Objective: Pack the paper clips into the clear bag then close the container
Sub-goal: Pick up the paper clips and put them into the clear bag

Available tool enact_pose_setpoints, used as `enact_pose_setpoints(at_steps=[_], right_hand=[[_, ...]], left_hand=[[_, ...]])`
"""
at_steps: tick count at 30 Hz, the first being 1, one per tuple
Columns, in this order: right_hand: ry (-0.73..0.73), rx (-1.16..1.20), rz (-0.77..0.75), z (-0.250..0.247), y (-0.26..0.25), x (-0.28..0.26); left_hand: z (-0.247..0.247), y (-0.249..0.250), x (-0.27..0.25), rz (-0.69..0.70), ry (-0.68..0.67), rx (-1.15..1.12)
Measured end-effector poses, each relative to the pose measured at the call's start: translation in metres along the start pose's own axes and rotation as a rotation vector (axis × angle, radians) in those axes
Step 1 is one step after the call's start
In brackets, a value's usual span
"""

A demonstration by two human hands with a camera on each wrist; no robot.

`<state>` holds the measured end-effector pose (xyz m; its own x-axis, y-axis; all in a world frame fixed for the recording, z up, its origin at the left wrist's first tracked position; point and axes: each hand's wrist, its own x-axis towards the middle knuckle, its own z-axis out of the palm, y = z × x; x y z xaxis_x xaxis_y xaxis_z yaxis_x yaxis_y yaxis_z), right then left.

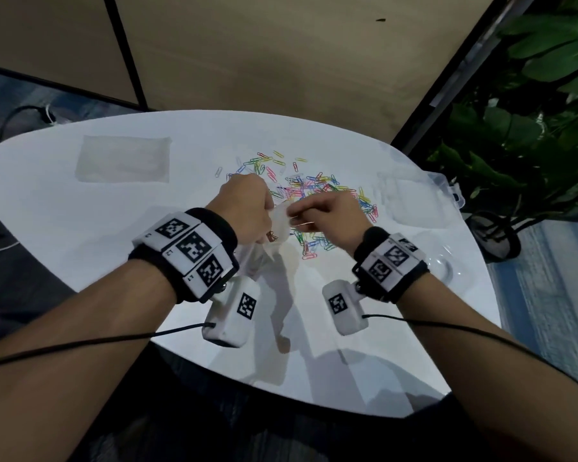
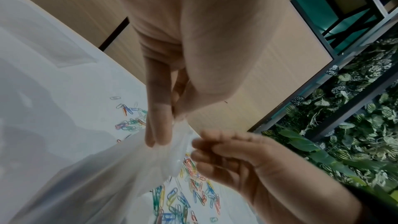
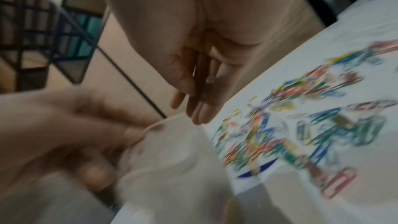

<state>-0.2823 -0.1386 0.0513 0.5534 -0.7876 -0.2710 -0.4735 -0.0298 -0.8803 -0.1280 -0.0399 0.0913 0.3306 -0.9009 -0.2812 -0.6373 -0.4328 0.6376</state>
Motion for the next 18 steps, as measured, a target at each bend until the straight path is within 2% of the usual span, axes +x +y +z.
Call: enact_pose_setpoints(at_steps=[1, 3, 5, 7, 8, 12, 15, 18], right_hand=[[0.09, -0.033, 0.01, -0.013, 0.009, 0.008], [0.222, -0.388, 0.072, -0.041, 0.034, 0.023], [0.187, -0.692, 0.232, -0.058, 0.067, 0.028], [0.099, -0.803, 0.406, -0.059, 0.101, 0.026], [0.088, -0.838, 0.44, -0.054, 0.113, 0.025], [0.069, -0.895, 0.349, -0.022, 0.116, 0.02], [0.017, -0.776, 0.267, -0.003, 0.104, 0.021], [-0.107, -0.835, 0.188, 0.009, 0.096, 0.026]], left_hand=[[-0.002, -0.001, 0.0, -0.007, 0.004, 0.0], [-0.006, -0.004, -0.001, -0.025, 0.009, 0.0], [-0.01, -0.008, -0.002, -0.033, 0.013, 0.011], [-0.013, -0.012, -0.004, -0.037, 0.012, 0.019], [-0.015, -0.015, -0.005, -0.036, 0.014, 0.023], [-0.023, -0.024, -0.007, -0.048, 0.027, 0.033], [-0.026, -0.028, -0.008, -0.054, 0.034, 0.023], [-0.026, -0.03, -0.009, -0.05, 0.031, 0.041]])
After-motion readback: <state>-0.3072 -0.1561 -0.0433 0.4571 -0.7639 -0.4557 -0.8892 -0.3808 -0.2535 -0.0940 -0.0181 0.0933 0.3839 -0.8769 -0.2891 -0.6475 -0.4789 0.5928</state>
